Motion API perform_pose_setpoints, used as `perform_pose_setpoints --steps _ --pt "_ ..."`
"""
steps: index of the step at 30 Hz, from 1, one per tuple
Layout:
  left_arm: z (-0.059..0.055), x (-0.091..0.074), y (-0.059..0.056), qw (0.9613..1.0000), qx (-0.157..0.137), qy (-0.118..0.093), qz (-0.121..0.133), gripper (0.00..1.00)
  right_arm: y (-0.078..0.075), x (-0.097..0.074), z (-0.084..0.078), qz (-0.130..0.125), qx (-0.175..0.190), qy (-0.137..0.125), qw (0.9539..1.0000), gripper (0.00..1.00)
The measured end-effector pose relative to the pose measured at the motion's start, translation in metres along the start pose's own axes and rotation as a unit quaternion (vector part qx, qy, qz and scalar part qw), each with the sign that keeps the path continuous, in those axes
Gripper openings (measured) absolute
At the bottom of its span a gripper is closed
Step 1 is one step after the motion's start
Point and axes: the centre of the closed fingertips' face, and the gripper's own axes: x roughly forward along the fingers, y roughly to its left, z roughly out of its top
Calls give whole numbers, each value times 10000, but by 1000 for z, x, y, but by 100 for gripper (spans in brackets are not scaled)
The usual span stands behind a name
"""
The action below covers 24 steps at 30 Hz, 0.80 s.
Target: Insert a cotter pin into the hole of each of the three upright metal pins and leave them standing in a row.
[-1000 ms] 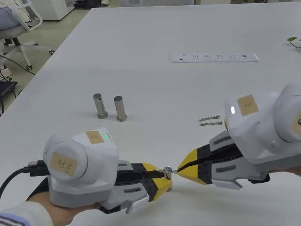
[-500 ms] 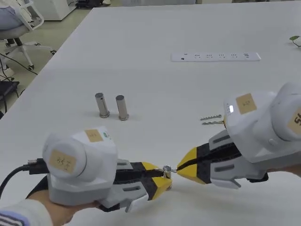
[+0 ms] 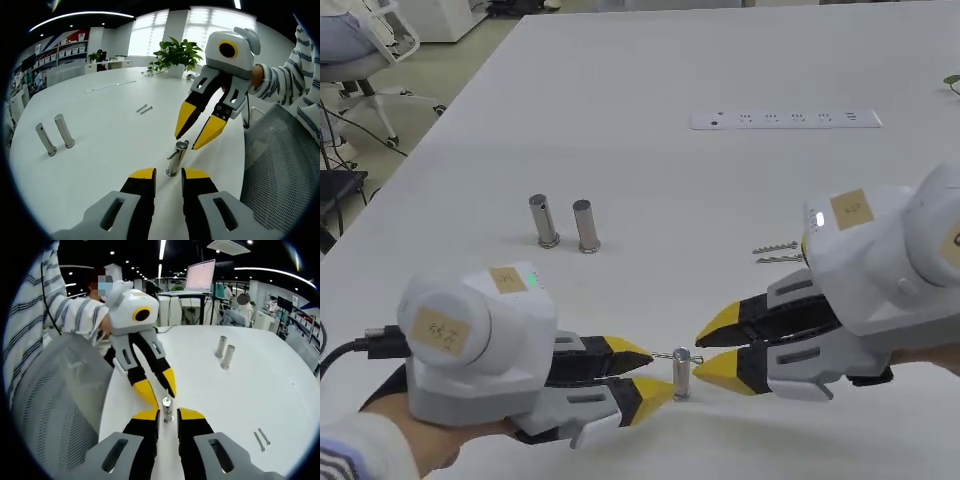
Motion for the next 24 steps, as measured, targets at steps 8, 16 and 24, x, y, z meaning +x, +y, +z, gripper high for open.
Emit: perform_pose_setpoints --steps 8,16,24 --pt "-7 -8 5 9999 67 66 60 37 0 9 3 -20 120 -79 9999 16" --pt "-13 -13 3 9999 121 107 -22 62 1 16 2 -1 153 -78 9999 15" --pt "-10 -18 12 9991 364 -14 238 83 -1 19 4 -51 209 -163 9996 13"
